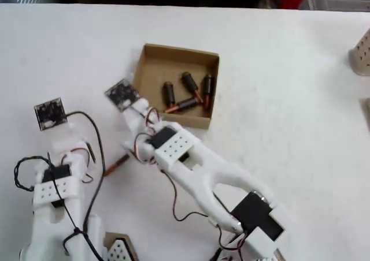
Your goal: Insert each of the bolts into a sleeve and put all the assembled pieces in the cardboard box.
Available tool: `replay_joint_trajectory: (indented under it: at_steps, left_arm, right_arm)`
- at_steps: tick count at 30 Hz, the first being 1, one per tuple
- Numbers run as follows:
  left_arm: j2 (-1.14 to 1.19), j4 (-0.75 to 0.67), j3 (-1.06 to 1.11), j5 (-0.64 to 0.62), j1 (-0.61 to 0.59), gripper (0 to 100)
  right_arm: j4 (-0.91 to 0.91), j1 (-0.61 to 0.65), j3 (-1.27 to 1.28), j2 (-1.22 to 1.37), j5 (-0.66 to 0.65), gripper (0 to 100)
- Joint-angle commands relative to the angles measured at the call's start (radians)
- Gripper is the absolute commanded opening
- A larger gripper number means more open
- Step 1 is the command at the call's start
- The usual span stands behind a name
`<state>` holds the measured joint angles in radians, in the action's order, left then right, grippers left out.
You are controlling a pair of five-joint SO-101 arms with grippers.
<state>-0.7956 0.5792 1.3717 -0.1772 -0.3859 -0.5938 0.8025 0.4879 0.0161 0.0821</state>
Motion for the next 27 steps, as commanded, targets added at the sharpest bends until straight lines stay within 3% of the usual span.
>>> replay_joint_trajectory:
  at_steps: [1,6,14,19,27]
  left_arm:
    - [-0.001,-0.021,-0.034,0.011,0.008,3]
    - [-0.001,-0.021,-0.035,0.011,0.007,3]
    - [-0.001,-0.021,-0.035,0.012,0.007,3]
    - [-0.001,-0.021,-0.035,0.014,0.007,3]
    - [-0.001,-0.021,-0.035,0.014,0.007,3]
  right_arm:
    - [0.016,-0.038,-0.072,-0.010,0.109,3.6]
    - [0.016,-0.045,-0.069,-0.007,0.186,16.9]
    - [-0.033,-0.071,-0.203,0.182,0.393,15.3]
    - [-0.153,-0.070,-0.381,0.320,0.417,17.3]
    - [-0.170,-0.064,-0.496,0.446,0.459,17.3]
